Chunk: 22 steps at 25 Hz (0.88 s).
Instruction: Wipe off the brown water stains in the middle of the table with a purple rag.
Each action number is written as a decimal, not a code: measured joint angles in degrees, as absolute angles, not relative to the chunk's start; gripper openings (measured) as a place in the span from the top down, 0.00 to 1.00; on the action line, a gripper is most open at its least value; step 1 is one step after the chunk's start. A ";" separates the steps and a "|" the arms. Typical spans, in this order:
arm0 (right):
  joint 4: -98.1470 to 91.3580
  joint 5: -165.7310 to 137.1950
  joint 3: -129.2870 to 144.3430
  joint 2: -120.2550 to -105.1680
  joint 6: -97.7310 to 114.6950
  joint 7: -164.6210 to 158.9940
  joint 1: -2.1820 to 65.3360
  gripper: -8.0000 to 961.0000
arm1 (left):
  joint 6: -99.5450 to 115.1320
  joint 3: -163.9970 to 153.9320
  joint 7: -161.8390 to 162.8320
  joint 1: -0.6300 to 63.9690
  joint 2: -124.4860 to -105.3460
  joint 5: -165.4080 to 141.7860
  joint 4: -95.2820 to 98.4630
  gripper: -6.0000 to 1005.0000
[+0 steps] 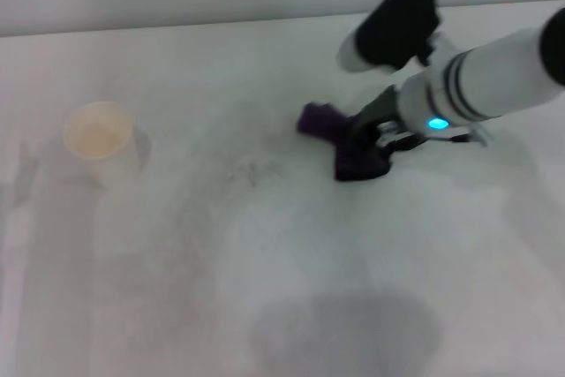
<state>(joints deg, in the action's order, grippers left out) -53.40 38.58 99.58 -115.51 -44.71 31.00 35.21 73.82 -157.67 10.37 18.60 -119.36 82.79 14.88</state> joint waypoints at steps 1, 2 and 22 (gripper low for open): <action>-53.18 37.60 97.87 -115.51 -44.45 31.05 34.71 0.89 | 73.82 -157.67 10.37 18.62 -119.36 82.79 14.88 0.12; -53.05 36.61 96.22 -115.49 -44.19 31.08 34.20 0.89 | 73.82 -157.67 10.37 18.65 -119.36 82.79 14.86 0.12; -69.44 36.10 94.32 -115.51 -48.65 31.29 25.43 0.79 | 73.83 -157.67 10.37 18.72 -119.27 82.74 14.82 0.12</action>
<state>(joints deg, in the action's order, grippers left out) -69.44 36.10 94.32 -115.51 -48.65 31.29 25.43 73.83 -157.67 10.37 18.72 -119.27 82.74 14.82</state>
